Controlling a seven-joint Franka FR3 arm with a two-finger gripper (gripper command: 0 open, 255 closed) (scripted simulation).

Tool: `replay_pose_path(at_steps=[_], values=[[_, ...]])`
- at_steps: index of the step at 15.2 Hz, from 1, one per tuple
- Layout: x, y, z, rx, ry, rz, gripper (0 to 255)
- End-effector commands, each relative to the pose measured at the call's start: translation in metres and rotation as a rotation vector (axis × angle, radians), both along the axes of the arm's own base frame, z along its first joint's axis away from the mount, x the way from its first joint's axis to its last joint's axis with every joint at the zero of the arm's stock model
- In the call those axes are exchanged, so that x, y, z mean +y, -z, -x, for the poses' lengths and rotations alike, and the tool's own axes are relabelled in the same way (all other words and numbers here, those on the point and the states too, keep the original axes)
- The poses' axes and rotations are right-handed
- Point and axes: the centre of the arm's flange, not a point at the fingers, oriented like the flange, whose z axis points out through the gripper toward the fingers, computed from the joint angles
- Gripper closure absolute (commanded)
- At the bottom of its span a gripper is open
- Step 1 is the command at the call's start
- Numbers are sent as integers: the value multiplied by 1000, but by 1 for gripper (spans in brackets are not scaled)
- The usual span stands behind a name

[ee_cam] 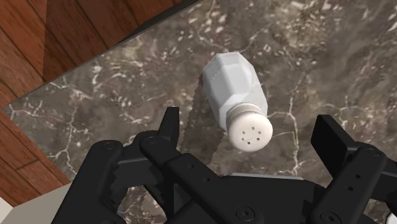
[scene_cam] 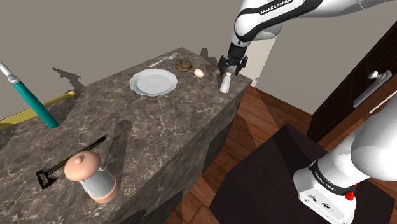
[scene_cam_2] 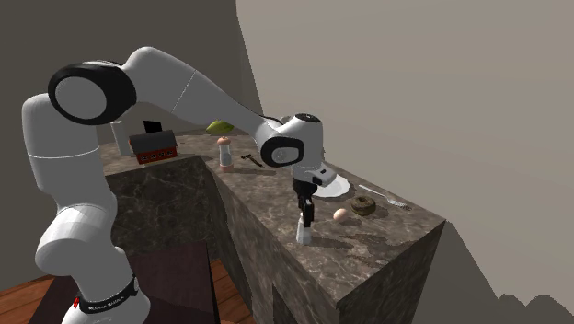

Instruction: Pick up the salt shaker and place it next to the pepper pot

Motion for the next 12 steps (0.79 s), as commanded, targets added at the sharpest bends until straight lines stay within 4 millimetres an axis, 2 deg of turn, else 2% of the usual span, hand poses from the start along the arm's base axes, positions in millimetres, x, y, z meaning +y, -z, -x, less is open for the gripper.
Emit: replay_pose_path(at_steps=[1, 8, 9, 12], values=[[0, 8, 0, 0, 0, 0, 0], [0, 8, 0, 0, 0, 0, 0], [0, 8, 0, 0, 0, 0, 255], [0, 8, 0, 0, 0, 0, 255]])
